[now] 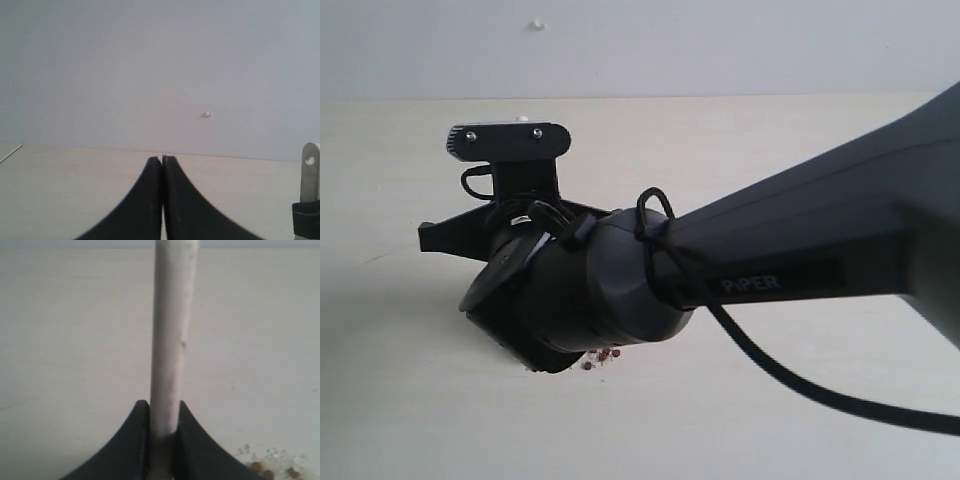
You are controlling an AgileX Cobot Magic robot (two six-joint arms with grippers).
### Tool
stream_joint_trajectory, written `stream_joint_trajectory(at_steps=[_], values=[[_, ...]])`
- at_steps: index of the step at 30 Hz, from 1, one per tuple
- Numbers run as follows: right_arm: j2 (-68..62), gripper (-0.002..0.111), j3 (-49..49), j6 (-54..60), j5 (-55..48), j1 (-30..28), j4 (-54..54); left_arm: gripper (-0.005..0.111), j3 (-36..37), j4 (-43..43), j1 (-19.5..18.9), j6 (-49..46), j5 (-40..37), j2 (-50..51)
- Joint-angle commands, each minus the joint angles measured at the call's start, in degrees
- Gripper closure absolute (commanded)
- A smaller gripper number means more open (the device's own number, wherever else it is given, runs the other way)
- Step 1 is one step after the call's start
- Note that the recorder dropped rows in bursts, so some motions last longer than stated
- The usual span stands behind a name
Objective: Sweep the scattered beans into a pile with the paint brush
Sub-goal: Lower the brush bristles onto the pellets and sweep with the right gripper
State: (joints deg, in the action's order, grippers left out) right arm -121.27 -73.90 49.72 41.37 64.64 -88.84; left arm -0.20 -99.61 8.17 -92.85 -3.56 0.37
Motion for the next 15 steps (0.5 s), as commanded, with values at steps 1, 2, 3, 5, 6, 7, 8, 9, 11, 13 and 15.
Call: stream_joint_trajectory(at_steps=[1, 2, 3, 5, 6, 7, 8, 9, 11, 13, 15], values=[[-0.2, 0.108, 0.6, 3.1, 3.8, 0.0, 0.4, 0.107, 0.2, -0.3, -0.1, -0.1, 0.3, -0.4], [-0.2, 0.108, 0.6, 3.1, 3.8, 0.0, 1.4, 0.107, 0.2, -0.3, -0.1, -0.1, 0.3, -0.4], [-0.2, 0.108, 0.6, 3.0, 3.8, 0.0, 2.3, 0.107, 0.2, -0.3, -0.1, -0.1, 0.3, -0.4], [0.3, 0.108, 0.6, 2.6, 2.2, 0.0, 3.6, 0.107, 0.2, -0.3, -0.1, -0.1, 0.3, -0.4], [0.6, 0.108, 0.6, 2.6, 1.0, 0.0, 3.7, 0.107, 0.2, -0.3, -0.1, -0.1, 0.3, -0.4], [1.2, 0.108, 0.6, 2.6, 0.2, 0.0, 3.7, 0.107, 0.2, -0.3, -0.1, -0.1, 0.3, -0.4], [1.7, 0.108, 0.6, 2.6, -0.7, 0.0, 3.9, 0.107, 0.2, -0.3, -0.1, -0.1, 0.3, -0.4], [2.4, 0.108, 0.6, 2.6, -2.2, 0.0, 4.2, 0.107, 0.2, -0.3, -0.1, -0.1, 0.3, -0.4], [3.6, 0.108, 0.6, 2.7, -5.6, 0.0, 6.2, 0.107, 0.2, -0.3, -0.1, -0.1, 0.3, -0.4], [4.9, 0.108, 0.6, 2.7, -8.9, 0.0, 8.1, 0.107, 0.2, -0.3, -0.1, -0.1, 0.3, -0.4], [6.0, 0.108, 0.6, 3.0, -11.6, 0.0, 8.2, 0.107, 0.2, -0.3, -0.1, -0.1, 0.3, -0.4]])
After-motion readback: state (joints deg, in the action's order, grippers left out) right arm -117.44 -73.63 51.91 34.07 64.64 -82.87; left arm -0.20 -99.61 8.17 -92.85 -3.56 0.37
